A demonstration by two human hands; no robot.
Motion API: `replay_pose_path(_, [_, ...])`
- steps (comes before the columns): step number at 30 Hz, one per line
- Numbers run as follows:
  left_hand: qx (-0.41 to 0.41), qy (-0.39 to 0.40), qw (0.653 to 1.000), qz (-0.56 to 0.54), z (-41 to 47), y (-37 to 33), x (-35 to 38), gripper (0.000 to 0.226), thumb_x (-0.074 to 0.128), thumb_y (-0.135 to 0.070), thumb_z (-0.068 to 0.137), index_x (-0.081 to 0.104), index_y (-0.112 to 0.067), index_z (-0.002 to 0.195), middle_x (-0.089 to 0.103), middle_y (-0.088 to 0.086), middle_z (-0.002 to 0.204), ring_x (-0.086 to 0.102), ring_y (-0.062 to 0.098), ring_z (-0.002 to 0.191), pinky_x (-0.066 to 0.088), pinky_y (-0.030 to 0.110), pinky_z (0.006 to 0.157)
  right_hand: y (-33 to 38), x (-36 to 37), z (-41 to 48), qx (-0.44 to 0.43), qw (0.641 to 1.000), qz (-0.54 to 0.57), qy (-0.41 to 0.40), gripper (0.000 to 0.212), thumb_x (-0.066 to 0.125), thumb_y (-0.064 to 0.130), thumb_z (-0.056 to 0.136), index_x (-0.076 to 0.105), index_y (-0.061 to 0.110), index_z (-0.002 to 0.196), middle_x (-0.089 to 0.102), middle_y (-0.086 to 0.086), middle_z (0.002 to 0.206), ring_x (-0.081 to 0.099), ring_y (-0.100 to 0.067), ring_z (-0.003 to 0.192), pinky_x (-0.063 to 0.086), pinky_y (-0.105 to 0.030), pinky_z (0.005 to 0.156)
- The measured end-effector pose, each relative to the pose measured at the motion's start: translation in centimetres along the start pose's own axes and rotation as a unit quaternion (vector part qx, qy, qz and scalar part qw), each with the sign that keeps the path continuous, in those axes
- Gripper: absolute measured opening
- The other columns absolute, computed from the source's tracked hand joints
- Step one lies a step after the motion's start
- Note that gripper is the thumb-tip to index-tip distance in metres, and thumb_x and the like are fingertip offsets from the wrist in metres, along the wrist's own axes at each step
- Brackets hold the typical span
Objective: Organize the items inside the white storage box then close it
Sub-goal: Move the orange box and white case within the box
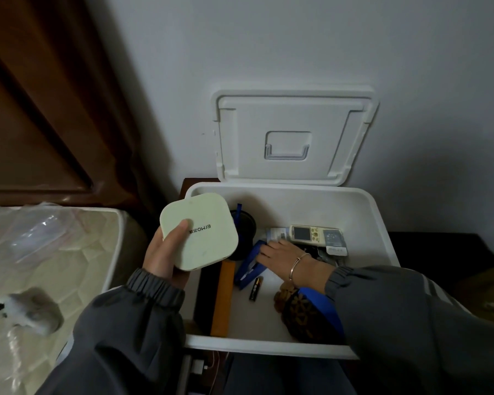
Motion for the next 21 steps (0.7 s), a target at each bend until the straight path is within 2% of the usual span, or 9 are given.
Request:
replay_pose_path(3, [-0.003,-0.002,1.000,-0.003,-0.1,-0.1,0.1,0.045,0.059,-0.026,0.080,0.058,-0.016,0.123,0.067,0.015,0.116,0.066,0.034,0.102,0.056,0.050,0.074,-0.2,0.2,-0.3,-0.014,1.000,-0.011,0.018,0.050,0.060,0.007,0.079,0.044,0.009,0.127,0.047,-0.012,0.128,0.044,-0.030,0.114,0.034,-0.039,0.094])
replay_pose_path(6, [-0.009,-0.010,1.000,-0.003,-0.2,-0.1,0.1,0.050,0.060,-0.027,0.079,0.055,-0.014,0.126,0.067,0.015,0.117,0.066,0.034,0.102,0.056,0.048,0.073,-0.4,0.5,-0.8,-0.027,0.999,-0.032,0.027,0.048,0.060,0.006,0.080,0.045,0.011,0.126,0.048,-0.009,0.126,0.045,-0.028,0.110,0.034,-0.038,0.093])
replay_pose_path(9, [-0.011,-0.009,1.000,-0.002,-0.2,-0.1,0.0,0.050,0.060,-0.028,0.078,0.056,-0.014,0.126,0.067,0.016,0.117,0.066,0.033,0.102,0.056,0.048,0.073,-0.5,0.4,-1.2,-0.037,0.999,-0.013,0.030,0.047,0.058,0.021,0.084,0.045,0.012,0.128,0.045,-0.009,0.130,0.043,-0.027,0.114,0.031,-0.039,0.096])
replay_pose_path(12, [-0.013,-0.009,1.000,0.001,-0.2,-0.1,0.1,0.052,0.059,-0.028,0.079,0.054,-0.013,0.128,0.065,0.017,0.120,0.064,0.035,0.105,0.055,0.053,0.078,-0.6,0.1,-1.2,-0.026,0.999,0.031,0.017,0.058,0.058,0.039,0.084,0.041,0.014,0.133,0.037,-0.009,0.142,0.038,-0.028,0.125,0.029,-0.040,0.101])
replay_pose_path(15, [-0.009,-0.010,1.000,0.003,-0.3,-0.2,0.3,0.052,0.057,-0.027,0.080,0.053,-0.011,0.129,0.063,0.019,0.121,0.062,0.036,0.107,0.056,0.052,0.078,0.2,0.5,-1.0,-0.043,0.997,0.052,0.035,0.073,0.064,0.040,0.080,0.031,0.016,0.141,0.032,-0.007,0.148,0.034,-0.025,0.132,0.026,-0.039,0.106])
replay_pose_path(17, [-0.010,-0.013,1.000,-0.003,-0.4,-0.2,0.4,0.053,0.057,-0.026,0.080,0.052,-0.010,0.130,0.062,0.020,0.122,0.061,0.038,0.109,0.055,0.054,0.080,0.8,0.4,-0.8,-0.049,0.996,0.063,0.033,0.075,0.065,0.041,0.080,0.031,0.015,0.141,0.034,-0.007,0.147,0.035,-0.025,0.131,0.025,-0.038,0.107])
replay_pose_path(21, [-0.010,-0.017,1.000,-0.002,-0.5,-0.3,0.4,0.052,0.057,-0.027,0.079,0.053,-0.010,0.128,0.063,0.020,0.121,0.062,0.037,0.107,0.055,0.055,0.080,1.1,-1.0,-0.6,-0.004,0.991,0.130,-0.030,0.067,0.060,0.053,0.079,0.040,0.020,0.133,0.047,-0.001,0.134,0.042,-0.021,0.121,0.028,-0.036,0.100])
Point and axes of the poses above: each hand's wrist, its own z-axis towards the middle knuckle, its own x-axis out of the palm, y = z × x, the point moved 7 cm from there along z, towards the middle knuckle
